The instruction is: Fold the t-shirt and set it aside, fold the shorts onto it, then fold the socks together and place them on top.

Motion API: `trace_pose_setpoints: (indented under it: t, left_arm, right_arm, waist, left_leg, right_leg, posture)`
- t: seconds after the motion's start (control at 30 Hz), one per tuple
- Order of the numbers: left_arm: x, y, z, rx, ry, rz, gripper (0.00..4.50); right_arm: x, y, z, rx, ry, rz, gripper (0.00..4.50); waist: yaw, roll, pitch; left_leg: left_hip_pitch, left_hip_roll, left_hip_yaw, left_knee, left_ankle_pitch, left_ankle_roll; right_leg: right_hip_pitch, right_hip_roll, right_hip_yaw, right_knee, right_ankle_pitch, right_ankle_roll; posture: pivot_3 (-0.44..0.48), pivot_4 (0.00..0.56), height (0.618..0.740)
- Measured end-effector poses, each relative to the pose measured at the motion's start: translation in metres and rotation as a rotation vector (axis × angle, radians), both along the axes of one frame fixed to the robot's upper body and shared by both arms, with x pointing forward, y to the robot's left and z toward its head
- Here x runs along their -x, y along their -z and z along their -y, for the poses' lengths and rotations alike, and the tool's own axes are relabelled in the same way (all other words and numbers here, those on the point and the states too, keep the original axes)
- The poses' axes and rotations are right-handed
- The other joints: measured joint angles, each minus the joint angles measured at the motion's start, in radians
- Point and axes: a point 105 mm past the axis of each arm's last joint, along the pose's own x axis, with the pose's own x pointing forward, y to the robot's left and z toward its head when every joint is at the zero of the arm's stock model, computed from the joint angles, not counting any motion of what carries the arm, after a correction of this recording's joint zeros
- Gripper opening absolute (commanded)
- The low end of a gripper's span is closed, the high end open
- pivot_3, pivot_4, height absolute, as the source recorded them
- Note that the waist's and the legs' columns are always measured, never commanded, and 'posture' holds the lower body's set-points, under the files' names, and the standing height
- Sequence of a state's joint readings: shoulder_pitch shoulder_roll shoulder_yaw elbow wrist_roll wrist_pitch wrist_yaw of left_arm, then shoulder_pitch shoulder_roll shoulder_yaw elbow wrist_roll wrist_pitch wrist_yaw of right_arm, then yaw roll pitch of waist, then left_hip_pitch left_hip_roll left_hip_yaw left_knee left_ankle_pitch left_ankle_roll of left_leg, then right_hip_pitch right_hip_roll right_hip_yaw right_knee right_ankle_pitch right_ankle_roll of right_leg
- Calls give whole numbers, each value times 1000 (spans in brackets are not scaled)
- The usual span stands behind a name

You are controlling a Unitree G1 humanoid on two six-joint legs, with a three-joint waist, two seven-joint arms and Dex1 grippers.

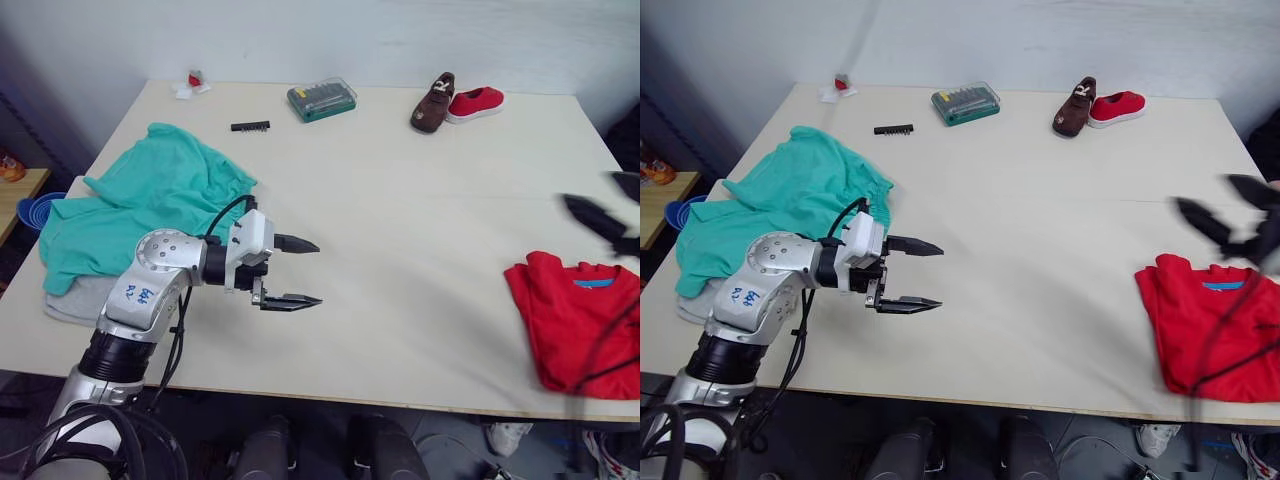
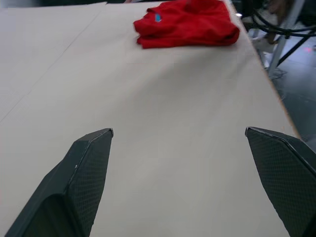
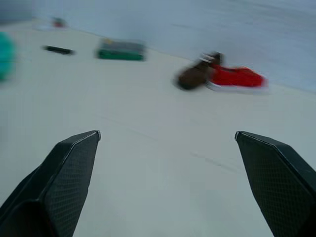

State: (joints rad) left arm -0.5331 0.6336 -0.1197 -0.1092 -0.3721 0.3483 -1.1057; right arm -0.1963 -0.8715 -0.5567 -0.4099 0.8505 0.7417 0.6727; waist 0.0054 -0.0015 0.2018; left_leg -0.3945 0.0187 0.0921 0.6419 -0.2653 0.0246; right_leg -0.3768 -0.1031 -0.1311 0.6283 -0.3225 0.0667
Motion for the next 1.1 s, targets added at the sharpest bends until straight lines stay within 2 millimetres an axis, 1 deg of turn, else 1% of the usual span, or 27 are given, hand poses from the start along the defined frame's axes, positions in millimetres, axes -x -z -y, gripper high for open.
trace_pose_setpoints:
  t: [0.03,0.07,0.1,0.13,0.17,0.2,0.27,0.4,0.5,0.57,0.6,0.63,0.7,0.87,0.97,1.03,1.1]
  left_arm:
    - [-3,2,-5,-6,-44,6,4500]
    - [-6,3,-10,-11,-84,13,4500]
    - [-10,5,-21,-21,-159,30,4500]
    - [-13,8,-32,-32,-219,38,4500]
    - [-15,11,-40,-46,-271,50,4500]
    - [-16,14,-43,-55,-301,60,4500]
    - [-15,16,-48,-76,-348,88,4500]
    - [-18,19,-62,-140,-438,139,4500]
    - [-24,19,-74,-202,-507,204,4500]
    - [-30,20,-86,-262,-555,248,4500]
    - [-33,21,-95,-311,-585,277,4500]
    - [-34,21,-102,-345,-604,295,4500]
    - [-33,21,-107,-378,-610,316,4500]
    - [-32,25,-113,-426,-620,342,4500]
    - [-35,23,-124,-489,-648,379,4500]
    - [-36,26,-129,-508,-667,371,4500]
    - [-36,27,-131,-514,-672,364,4500]
  right_arm:
    - [3,6,-20,-5,-67,-18,4471]
    - [5,10,-31,-4,-107,-31,4471]
    - [8,15,-45,11,-154,-42,4471]
    - [11,22,-55,24,-190,-57,4471]
    - [14,32,-64,42,-220,-80,4471]
    - [15,40,-68,42,-235,-101,4471]
    - [17,55,-76,49,-267,-144,4471]
    - [21,61,-86,77,-315,-132,4471]
    - [24,65,-95,91,-362,-129,4471]
    - [25,64,-102,97,-396,-119,4471]
    - [26,63,-105,101,-416,-113,4471]
    - [27,63,-105,102,-422,-111,4471]
    - [27,63,-105,103,-424,-112,4471]
    - [26,63,-104,109,-418,-111,4471]
    - [26,64,-104,113,-414,-112,4471]
    - [25,64,-103,116,-410,-112,4471]
    - [25,65,-103,118,-409,-112,4471]
  waist:
    - [7,0,0]
    - [13,0,0]
    - [23,-2,-2]
    - [34,-5,-2]
    - [45,-10,-4]
    - [44,-14,-4]
    - [26,-14,-4]
    - [4,-14,-4]
    - [-5,-14,-4]
    - [-11,-14,-4]
    - [-12,-14,-4]
    - [-11,-14,-4]
    - [-9,-14,-4]
    - [-8,-15,-4]
    - [-8,-15,-4]
    - [-9,-15,-4]
    - [-10,-15,-4]
  left_leg:
    - [-1,0,0,1,0,1]
    - [-3,-1,0,2,-1,2]
    - [-4,4,14,8,-5,0]
    - [-4,10,32,12,-11,0]
    - [-4,13,50,13,-14,0]
    - [-6,10,51,11,-14,3]
    - [-6,9,51,11,-14,6]
    - [-5,9,51,12,-15,10]
    - [-5,9,50,11,-15,10]
    - [-4,10,51,10,-15,9]
    - [-4,10,51,9,-15,9]
    - [-4,10,51,9,-15,9]
    - [-5,10,51,8,-15,9]
    - [-5,10,51,9,-16,9]
    - [-5,10,51,9,-16,9]
    - [-5,10,51,9,-16,9]
    - [-5,10,51,9,-16,9]
  right_leg:
    - [-1,0,0,-1,0,0]
    - [-1,-1,0,-1,0,0]
    - [-15,2,18,7,0,0]
    - [-24,7,34,14,-1,-3]
    - [-37,10,52,20,-2,-4]
    - [-36,8,54,18,-1,-1]
    - [-35,9,53,16,1,3]
    - [-33,8,54,16,4,5]
    - [-34,8,53,16,4,4]
    - [-34,8,54,17,4,4]
    - [-35,9,54,16,4,3]
    - [-35,9,53,16,4,3]
    - [-35,8,53,15,4,3]
    - [-35,8,53,15,4,3]
    - [-35,8,53,15,4,3]
    - [-35,8,53,16,4,3]
    - [-35,8,53,16,4,3]
  posture:
    - [0,150,740]
    - [0,150,740]
    - [0,150,740]
    - [0,150,740]
    - [0,150,740]
    - [0,150,740]
    - [0,150,740]
    - [0,150,740]
    - [0,150,740]
    - [0,150,740]
    - [0,150,740]
    - [0,150,740]
    - [0,150,740]
    - [0,150,740]
    - [0,150,740]
    - [0,150,740]
    - [0,150,740]
